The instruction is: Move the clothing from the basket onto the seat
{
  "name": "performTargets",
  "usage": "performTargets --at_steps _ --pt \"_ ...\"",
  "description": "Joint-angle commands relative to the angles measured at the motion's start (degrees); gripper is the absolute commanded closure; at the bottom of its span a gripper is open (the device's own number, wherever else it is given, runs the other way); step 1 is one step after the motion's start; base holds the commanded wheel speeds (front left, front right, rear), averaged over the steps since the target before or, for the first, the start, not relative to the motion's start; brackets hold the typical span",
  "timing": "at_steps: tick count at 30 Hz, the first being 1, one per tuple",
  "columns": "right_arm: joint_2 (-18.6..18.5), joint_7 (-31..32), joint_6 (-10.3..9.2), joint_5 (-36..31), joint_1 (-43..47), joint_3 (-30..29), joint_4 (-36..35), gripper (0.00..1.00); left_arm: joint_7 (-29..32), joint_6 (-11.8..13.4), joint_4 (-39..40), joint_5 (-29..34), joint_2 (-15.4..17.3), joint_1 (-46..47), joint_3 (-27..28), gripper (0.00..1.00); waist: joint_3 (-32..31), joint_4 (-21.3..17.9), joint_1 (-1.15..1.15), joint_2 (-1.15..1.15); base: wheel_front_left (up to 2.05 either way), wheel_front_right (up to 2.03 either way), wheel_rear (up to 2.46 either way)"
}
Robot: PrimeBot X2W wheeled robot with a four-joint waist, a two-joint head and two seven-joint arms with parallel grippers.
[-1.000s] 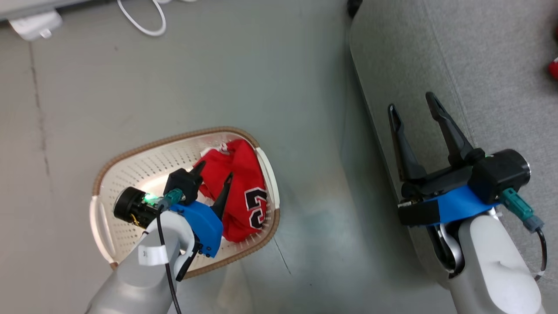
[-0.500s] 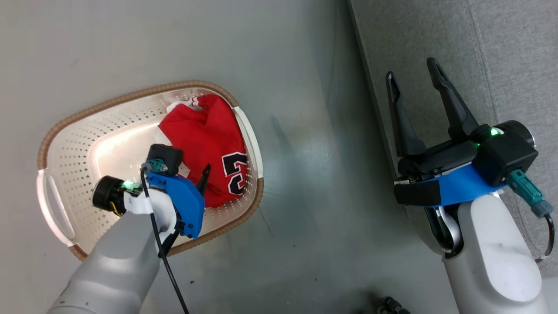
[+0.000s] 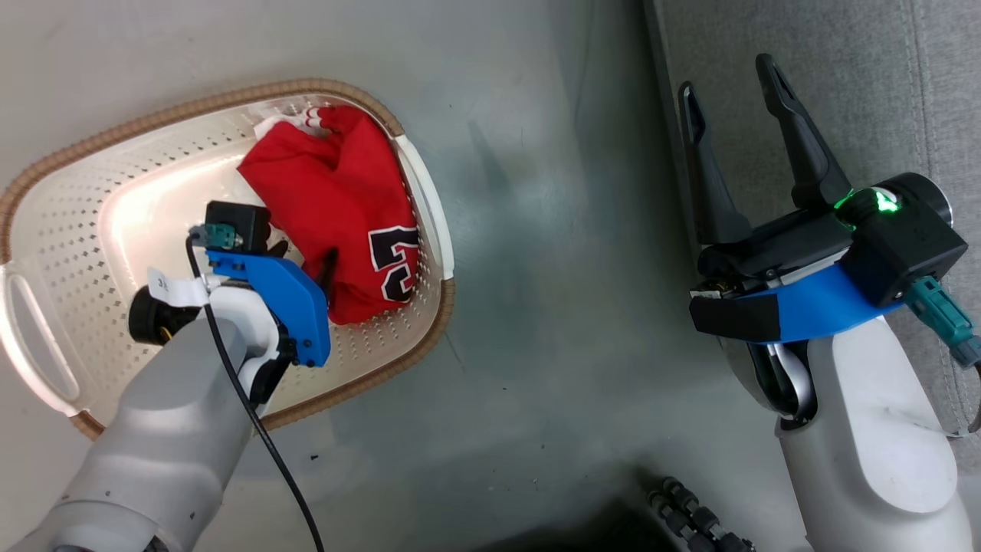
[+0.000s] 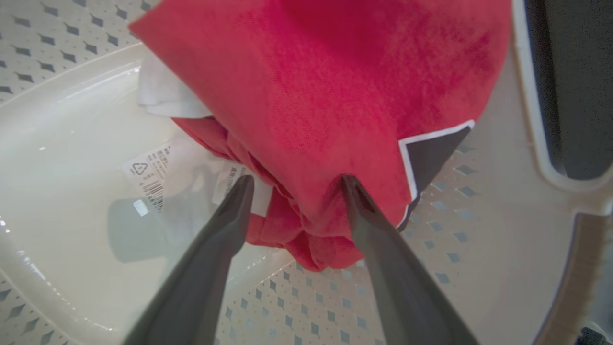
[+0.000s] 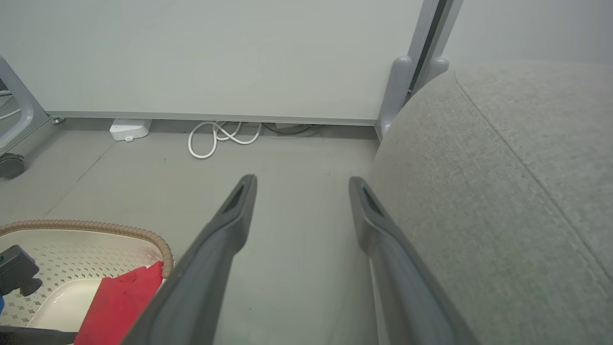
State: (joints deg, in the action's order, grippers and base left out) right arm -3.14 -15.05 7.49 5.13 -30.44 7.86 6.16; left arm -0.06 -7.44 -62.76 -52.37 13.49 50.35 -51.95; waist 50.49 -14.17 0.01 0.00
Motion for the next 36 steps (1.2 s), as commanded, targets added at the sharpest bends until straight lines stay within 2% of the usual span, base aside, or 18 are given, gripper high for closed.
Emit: performTargets --at_steps 1,13,14,15,16,27,36 --pt "0.26 -0.20 0.01 -0.04 -1.08 0.05 -0.47 0.00 0.20 -0.05 0.24 -0.68 0.53 1.70 -0.41 0.00 1.51 -0.46 -0.01 0.00 0.00 0.00 0.00" --pt "0.34 -0.20 0.01 -0.28 -1.71 -0.26 -1.01 0.00 -0.84 -0.05 0.76 -4.51 0.90 5.61 -5.44 0.00 4.81 -0.88 -0.01 0.00 0.00 0.00 0.00" --pt "0.33 -0.20 0.01 -0.14 -1.72 -0.32 -1.00 0.00 -0.78 -0.05 0.58 -4.40 0.90 5.76 -6.07 0.22 4.87 -0.87 -0.01 0.00 0.00 0.00 0.00" --pt "0.33 -0.20 0.01 -0.03 -1.72 -0.37 -0.97 0.00 -1.01 -0.05 0.43 -4.44 0.89 5.98 -6.67 0.78 4.91 -0.84 -0.01 0.00 0.00 0.00 0.00" --pt "0.33 -0.20 0.01 0.04 -1.73 -0.41 -0.91 0.00 -1.18 -0.05 0.29 -4.66 0.83 6.17 -7.13 1.00 4.93 -0.80 -0.01 0.00 0.00 0.00 0.00" --pt "0.32 -0.20 0.01 -0.01 -1.87 -1.04 0.14 0.00 -3.29 -0.05 2.52 -6.71 0.79 6.21 -12.91 1.00 3.21 0.32 -0.01 0.00 0.00 0.00 0.00" --pt "0.13 -0.20 0.01 -0.67 -0.40 -1.61 1.49 0.00 -6.58 -0.05 6.16 -9.22 0.21 4.20 -18.44 1.00 -1.48 2.65 -0.01 0.00 0.00 0.00 0.00"
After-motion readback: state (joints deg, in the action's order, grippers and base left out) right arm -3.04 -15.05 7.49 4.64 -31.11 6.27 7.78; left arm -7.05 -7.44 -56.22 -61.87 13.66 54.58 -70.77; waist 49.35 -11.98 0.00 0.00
